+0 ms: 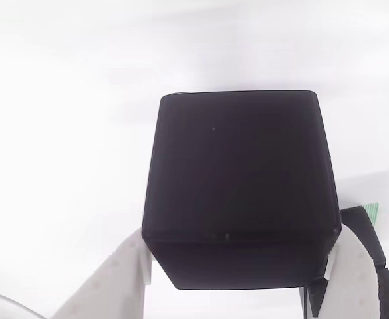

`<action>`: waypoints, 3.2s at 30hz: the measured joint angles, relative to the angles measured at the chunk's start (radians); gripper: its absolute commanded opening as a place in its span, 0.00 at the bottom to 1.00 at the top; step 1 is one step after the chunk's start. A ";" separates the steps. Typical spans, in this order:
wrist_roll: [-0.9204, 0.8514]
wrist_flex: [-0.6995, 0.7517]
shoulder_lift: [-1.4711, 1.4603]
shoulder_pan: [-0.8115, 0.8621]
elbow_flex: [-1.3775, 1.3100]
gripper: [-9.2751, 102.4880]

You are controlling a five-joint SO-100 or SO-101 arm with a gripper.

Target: Stack 3 Blocks on the chosen place.

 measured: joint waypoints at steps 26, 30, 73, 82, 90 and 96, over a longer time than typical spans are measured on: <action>0.031 0.012 0.000 -0.094 -0.314 0.28; 0.031 0.012 0.005 -0.124 -0.370 0.28; 0.238 -0.275 -0.155 -0.354 -0.402 0.27; 0.247 -0.387 -0.155 -0.367 -0.290 0.27; 0.247 -0.414 -0.155 -0.374 -0.281 0.27; 0.261 -0.414 -0.155 -0.387 -0.272 0.27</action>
